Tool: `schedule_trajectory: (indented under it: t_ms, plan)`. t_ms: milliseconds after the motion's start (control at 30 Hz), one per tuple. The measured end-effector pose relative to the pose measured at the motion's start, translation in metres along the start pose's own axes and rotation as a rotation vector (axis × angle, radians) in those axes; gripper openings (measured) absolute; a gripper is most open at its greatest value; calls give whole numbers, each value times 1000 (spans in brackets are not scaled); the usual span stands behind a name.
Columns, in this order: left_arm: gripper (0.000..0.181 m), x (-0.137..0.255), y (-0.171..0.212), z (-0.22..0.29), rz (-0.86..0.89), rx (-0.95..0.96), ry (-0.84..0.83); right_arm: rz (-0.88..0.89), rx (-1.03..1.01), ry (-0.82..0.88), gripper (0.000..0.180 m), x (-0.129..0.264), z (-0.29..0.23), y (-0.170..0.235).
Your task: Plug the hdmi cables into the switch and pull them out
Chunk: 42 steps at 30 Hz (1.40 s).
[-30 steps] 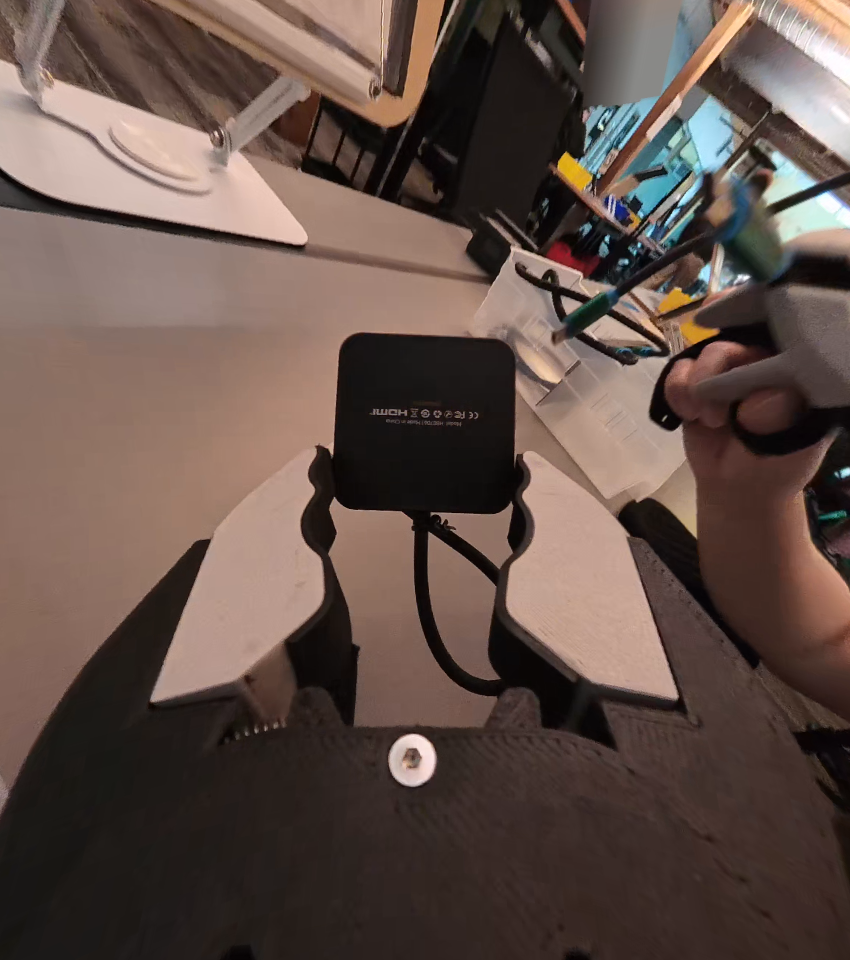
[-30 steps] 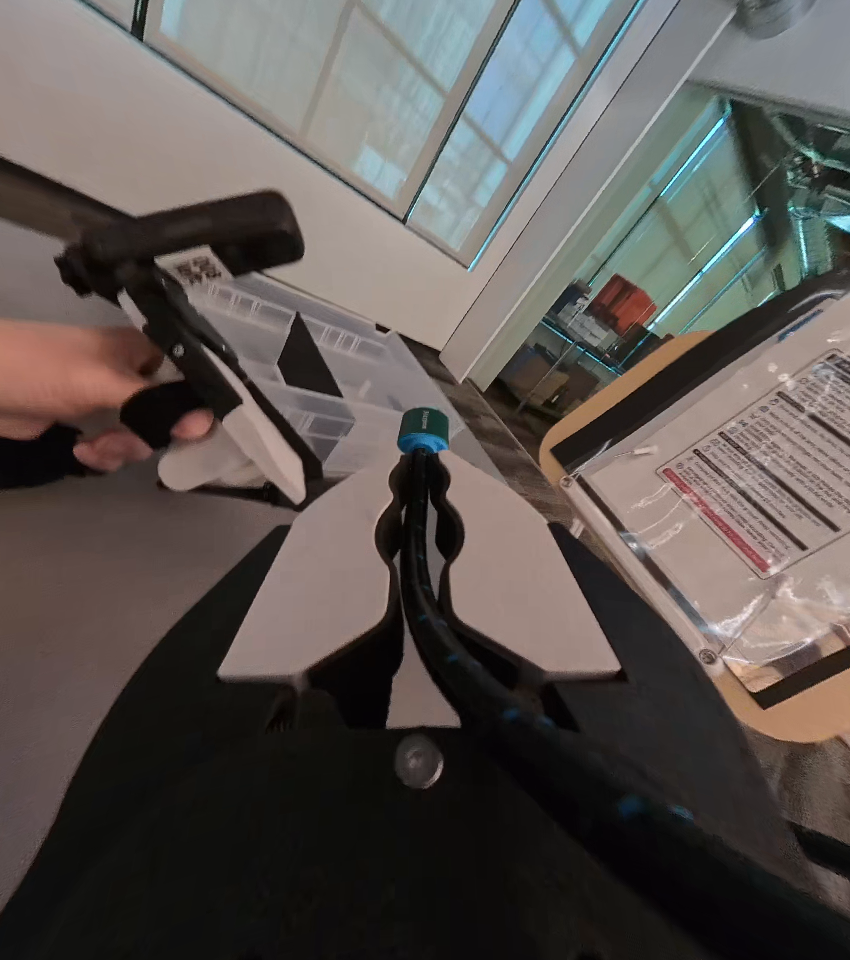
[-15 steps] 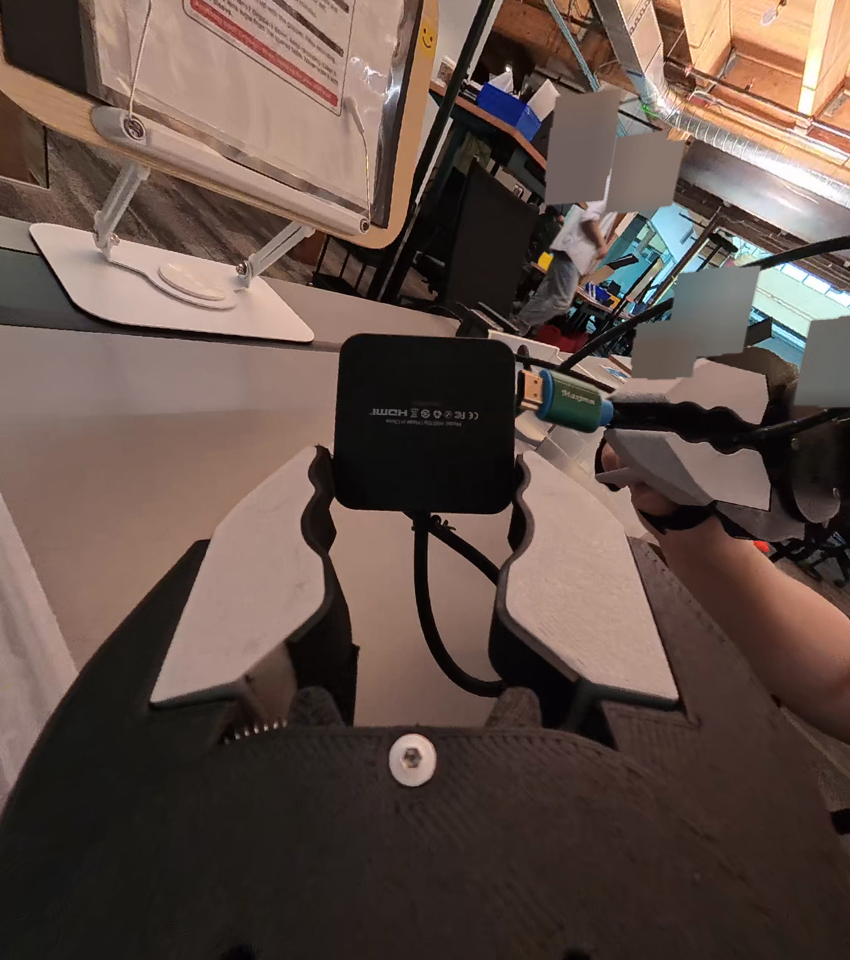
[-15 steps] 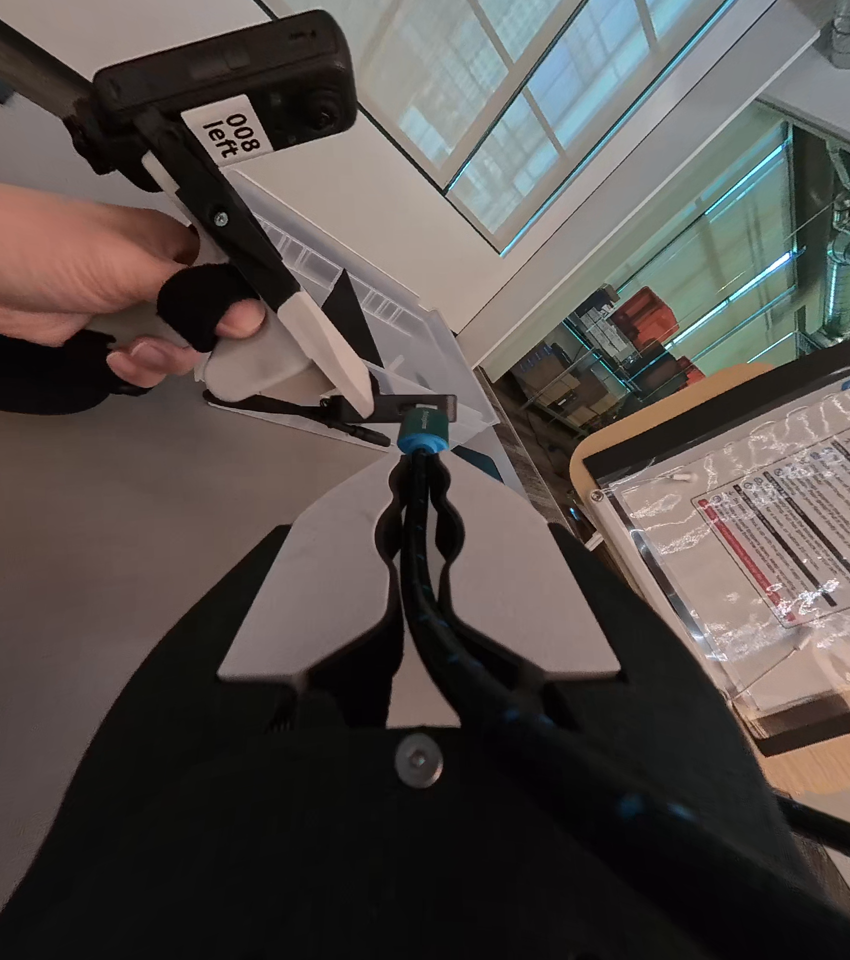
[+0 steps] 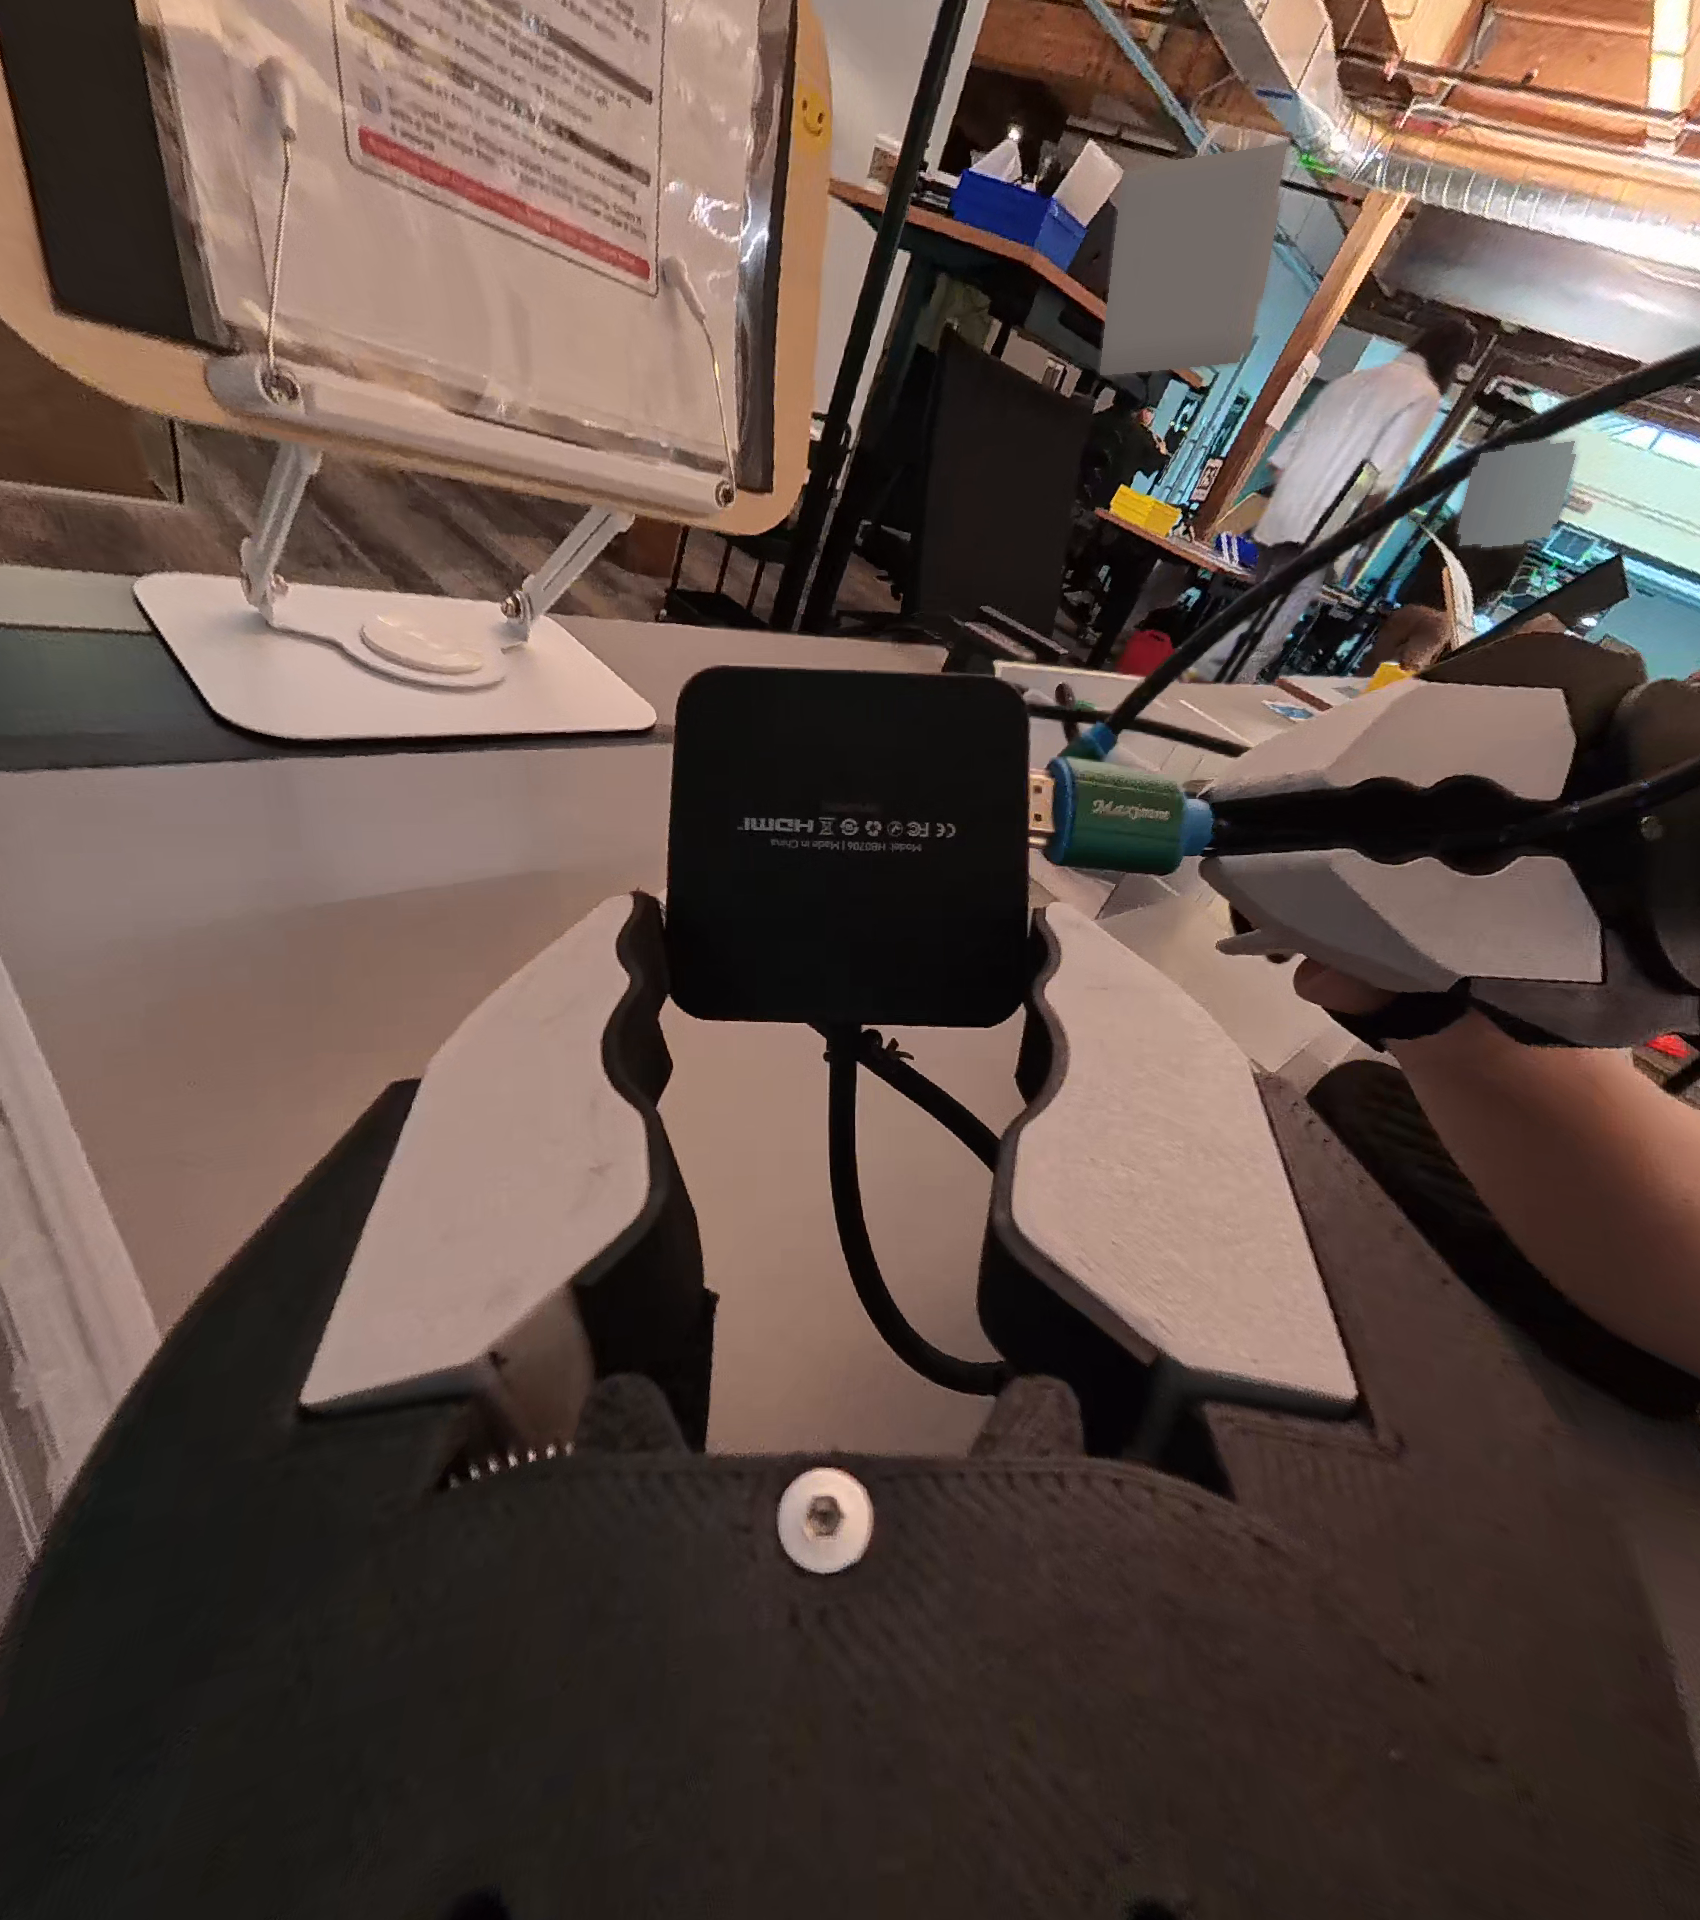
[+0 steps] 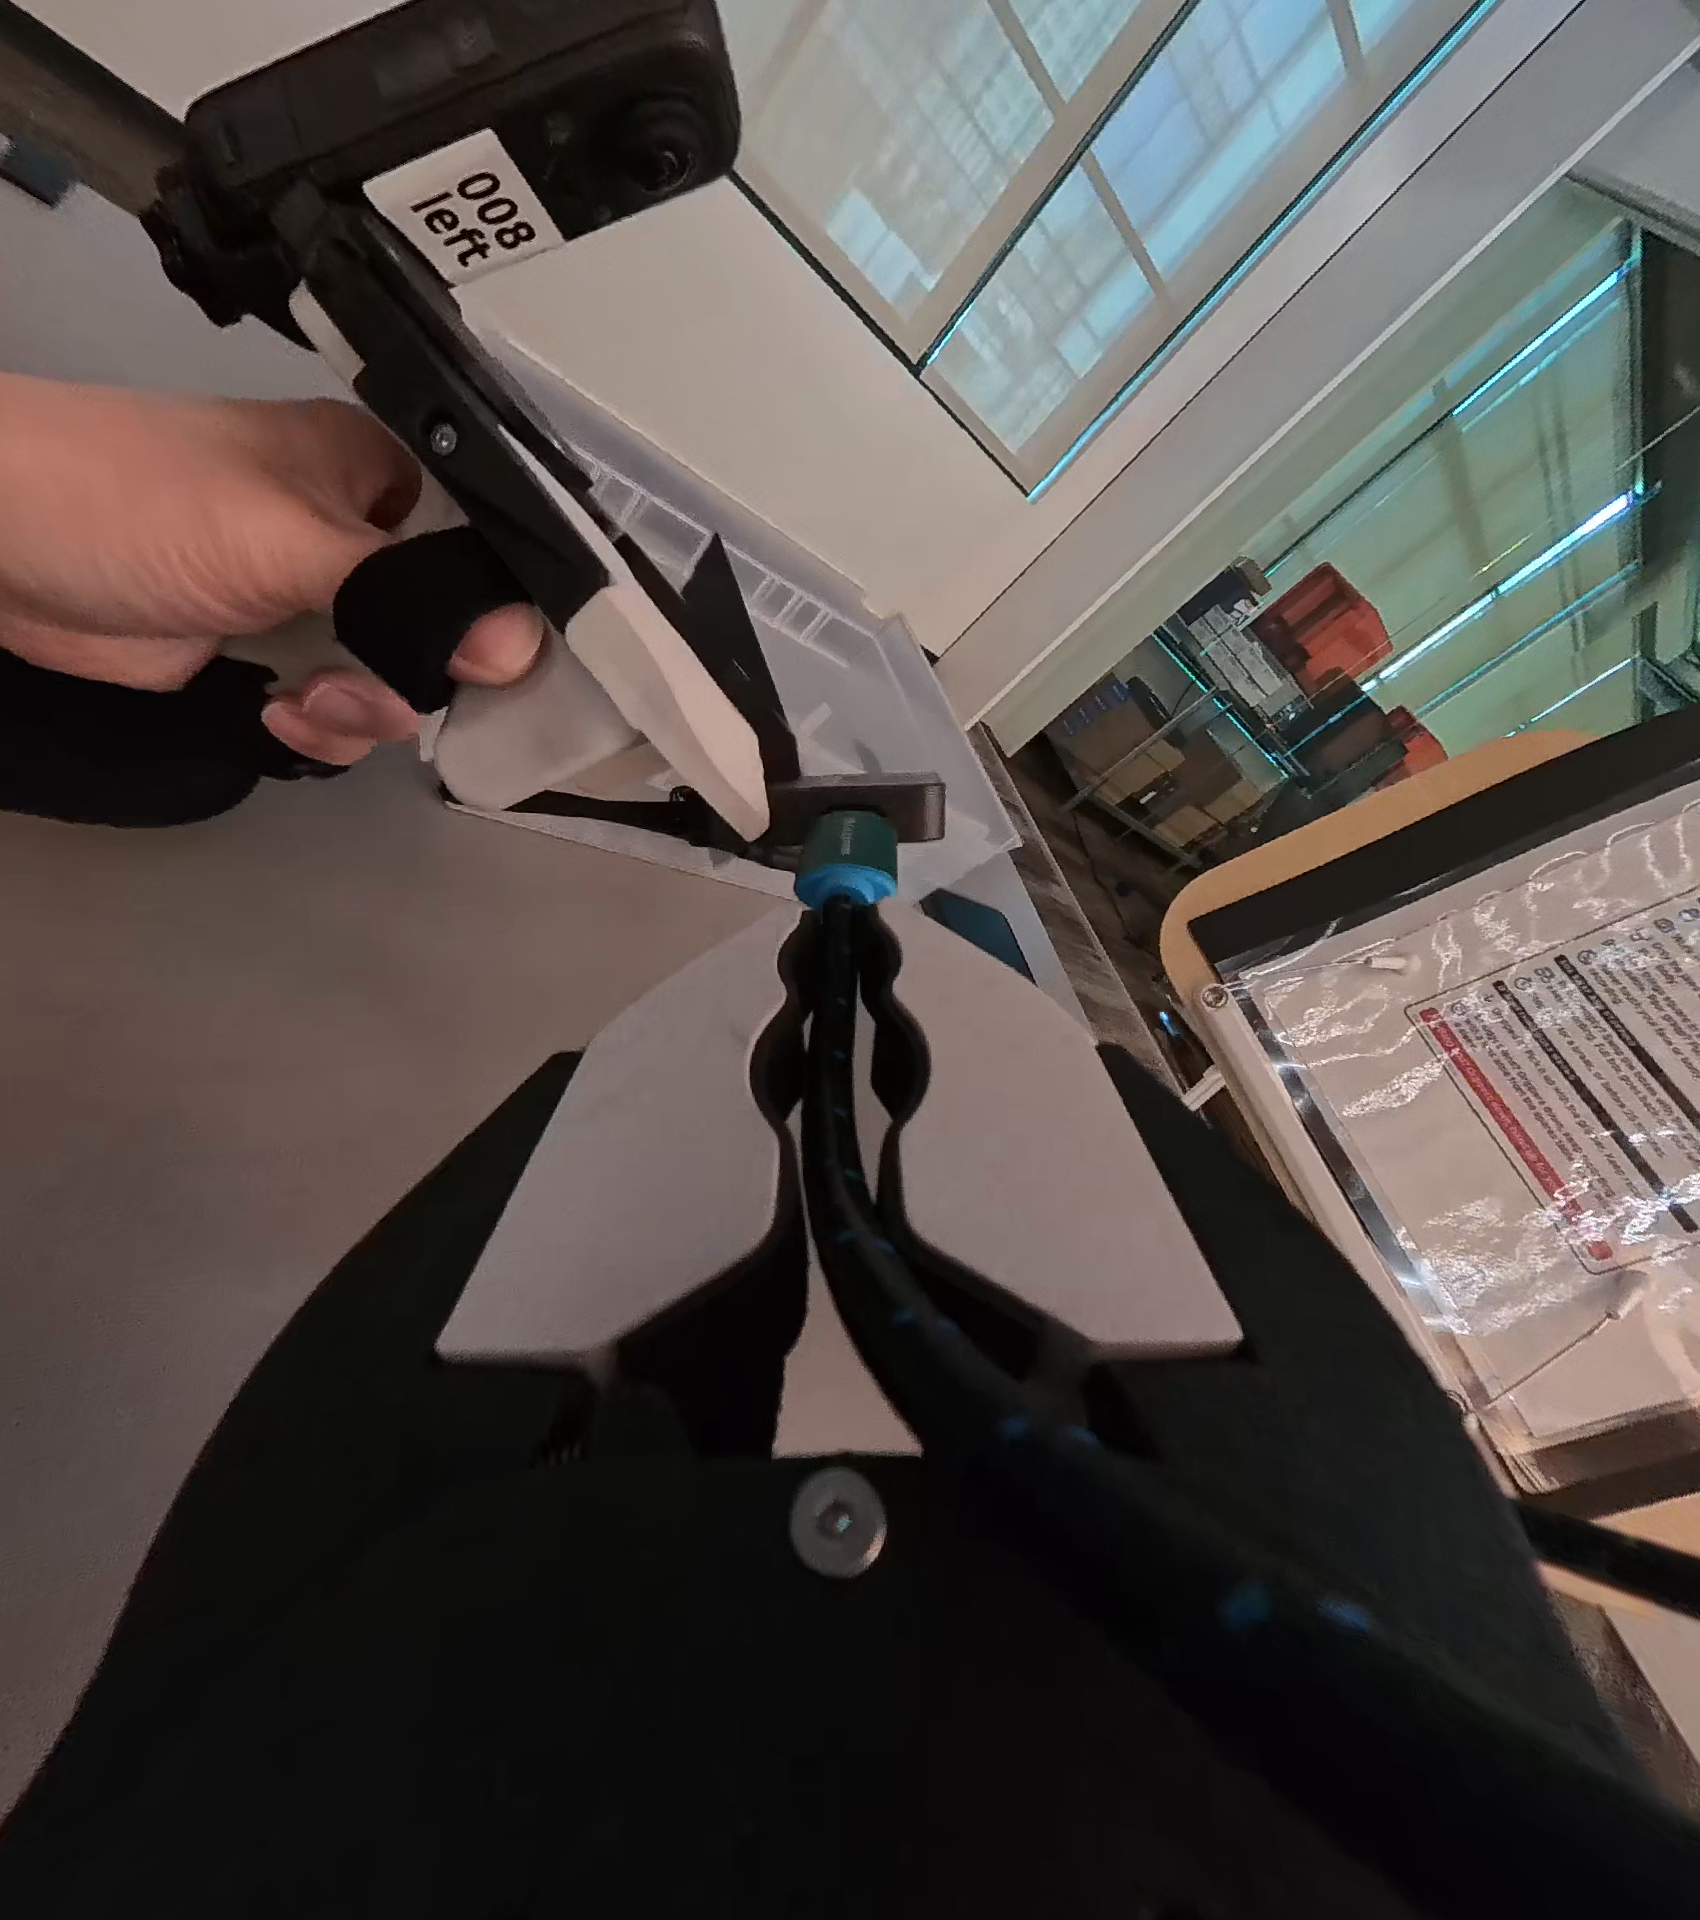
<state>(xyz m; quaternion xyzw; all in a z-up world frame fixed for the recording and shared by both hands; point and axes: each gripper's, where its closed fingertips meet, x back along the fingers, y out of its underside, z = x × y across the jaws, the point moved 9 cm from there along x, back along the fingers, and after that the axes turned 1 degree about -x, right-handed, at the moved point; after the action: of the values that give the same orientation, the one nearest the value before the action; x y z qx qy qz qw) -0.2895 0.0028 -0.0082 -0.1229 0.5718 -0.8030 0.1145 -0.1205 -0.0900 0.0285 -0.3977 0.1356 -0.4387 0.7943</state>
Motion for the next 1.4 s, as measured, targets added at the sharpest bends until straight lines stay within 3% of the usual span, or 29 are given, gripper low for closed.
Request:
schedule_trajectory:
  t_ms: [300,867,1100,1167,1267,1333,1400]
  plan:
    - [65,4,-6,17,1,-266,-166,-24,8,-5,7,1,-2,-6]
    - [65,6,-9,30,48,-342,-247,64,-13,48,8,1,-5,0]
    - [65,19,-32,58,138,-696,-488,145,-234,54,15,-6,-1,16]
    - [65,27,-37,61,163,-763,-549,118,-279,-15,16,-12,-5,23]
    - [65,38,-37,57,173,-810,-614,94,-260,-267,11,-23,-27,24]
    - [65,44,-38,54,174,-851,-661,135,-194,-496,5,-23,-49,18]
    - [65,50,-38,53,168,-892,-702,124,-78,-543,3,-23,-65,9]
